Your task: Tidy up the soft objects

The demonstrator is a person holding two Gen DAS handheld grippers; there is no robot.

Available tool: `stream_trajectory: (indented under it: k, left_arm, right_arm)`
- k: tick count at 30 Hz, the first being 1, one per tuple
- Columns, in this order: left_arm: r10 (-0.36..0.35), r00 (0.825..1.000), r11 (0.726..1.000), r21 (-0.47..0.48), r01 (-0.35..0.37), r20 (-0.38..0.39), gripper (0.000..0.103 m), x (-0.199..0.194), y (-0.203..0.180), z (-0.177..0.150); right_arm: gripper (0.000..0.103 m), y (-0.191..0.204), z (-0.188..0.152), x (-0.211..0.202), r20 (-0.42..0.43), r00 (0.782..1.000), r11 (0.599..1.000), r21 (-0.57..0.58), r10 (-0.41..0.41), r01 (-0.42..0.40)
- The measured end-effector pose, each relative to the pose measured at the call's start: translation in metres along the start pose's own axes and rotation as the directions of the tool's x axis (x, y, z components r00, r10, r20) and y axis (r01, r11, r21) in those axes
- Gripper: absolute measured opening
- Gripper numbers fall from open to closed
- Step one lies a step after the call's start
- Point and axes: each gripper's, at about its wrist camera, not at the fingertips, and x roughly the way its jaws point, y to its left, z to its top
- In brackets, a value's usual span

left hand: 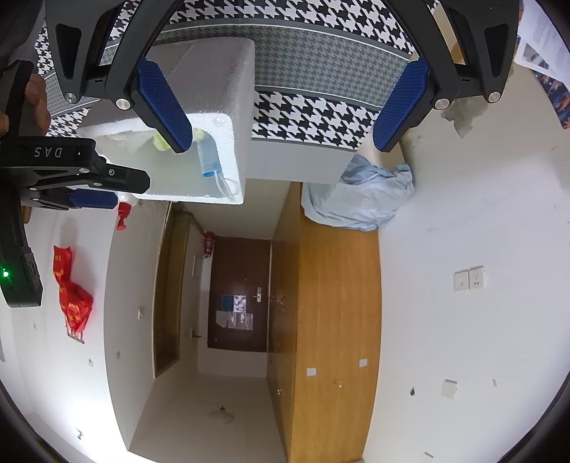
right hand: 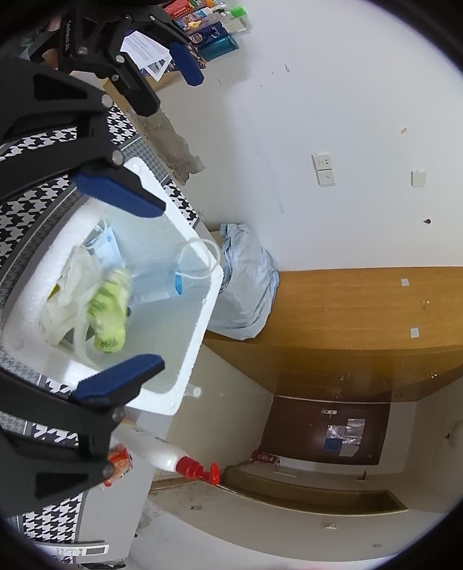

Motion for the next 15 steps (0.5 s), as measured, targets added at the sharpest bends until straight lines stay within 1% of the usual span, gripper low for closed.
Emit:
stream_trajectory:
  k: [9, 13, 15]
  left_arm:
    - [-0.004, 1.000, 1.000, 0.004, 0.004, 0.006, 0.102, -0.006, -0.007, 0.001]
    - [-0.010, 1.000, 1.000, 0.013, 0.010, 0.012, 0.102, -0.011, -0.013, 0.001]
    - [-0.015, 1.000, 1.000, 0.017, 0.015, 0.015, 0.102, -0.013, -0.016, 0.003]
  right_arm:
    - [0.083, 0.001, -0.004, -0.015, 0.021, 1.000, 1.000, -0.005, -0.005, 0.006]
    - [0.090, -0.001, -0.007, -0.026, 0.042, 0.999, 1.000, 0.005, -0.008, 0.007]
    - [0.090, -0.003, -0.008, -0.033, 0.051, 0.999, 1.000, 0.016, -0.004, 0.003]
